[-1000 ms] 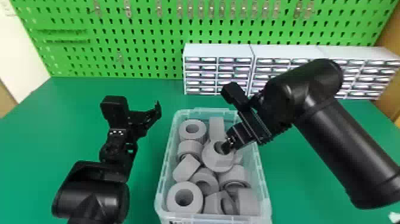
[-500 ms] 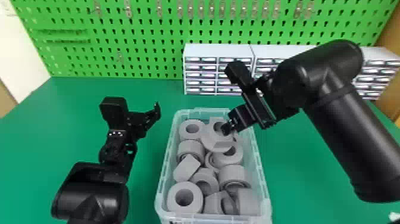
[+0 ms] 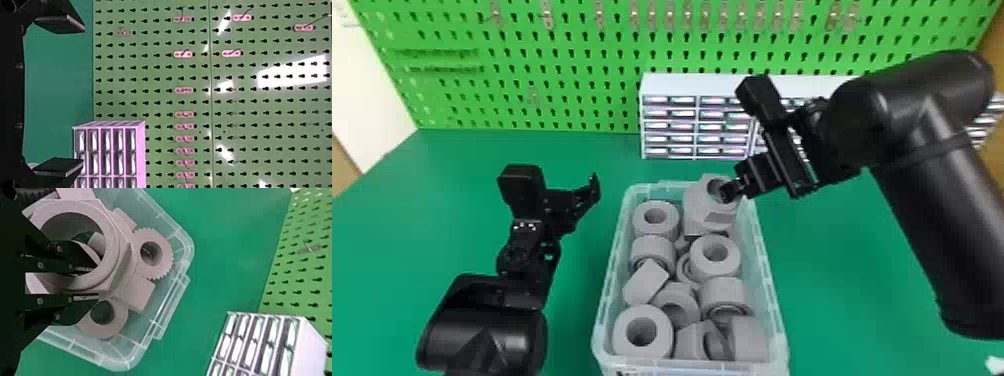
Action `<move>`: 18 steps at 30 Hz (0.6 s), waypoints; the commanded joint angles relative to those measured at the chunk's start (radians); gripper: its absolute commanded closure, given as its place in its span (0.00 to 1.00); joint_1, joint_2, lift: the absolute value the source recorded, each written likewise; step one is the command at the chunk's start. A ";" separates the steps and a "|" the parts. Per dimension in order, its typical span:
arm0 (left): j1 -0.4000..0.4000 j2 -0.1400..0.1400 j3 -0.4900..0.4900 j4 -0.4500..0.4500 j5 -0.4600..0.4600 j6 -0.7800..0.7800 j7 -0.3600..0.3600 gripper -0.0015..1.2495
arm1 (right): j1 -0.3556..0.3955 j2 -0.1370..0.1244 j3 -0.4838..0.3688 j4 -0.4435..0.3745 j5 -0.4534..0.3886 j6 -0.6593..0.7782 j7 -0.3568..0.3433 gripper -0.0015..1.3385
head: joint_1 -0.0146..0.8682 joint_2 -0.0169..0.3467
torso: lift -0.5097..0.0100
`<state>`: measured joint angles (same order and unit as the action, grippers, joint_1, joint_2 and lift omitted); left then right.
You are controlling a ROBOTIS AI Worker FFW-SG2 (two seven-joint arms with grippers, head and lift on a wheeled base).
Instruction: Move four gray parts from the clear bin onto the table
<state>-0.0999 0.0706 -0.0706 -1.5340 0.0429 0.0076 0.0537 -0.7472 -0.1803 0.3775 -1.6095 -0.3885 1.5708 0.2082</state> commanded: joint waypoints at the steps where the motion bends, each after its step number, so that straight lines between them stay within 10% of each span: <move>1: 0.000 0.000 0.002 0.000 0.000 0.000 0.002 0.08 | 0.011 -0.004 -0.043 -0.024 0.042 0.001 0.000 0.79 | 0.80 0.24 | 0.88; 18: 0.002 0.000 -0.006 0.000 0.002 0.000 0.006 0.08 | 0.052 -0.022 -0.183 -0.063 0.142 0.001 -0.001 0.79 | 0.80 0.24 | 0.88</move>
<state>-0.0996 0.0705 -0.0756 -1.5340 0.0431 0.0076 0.0595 -0.7042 -0.1980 0.2230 -1.6666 -0.2696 1.5708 0.2070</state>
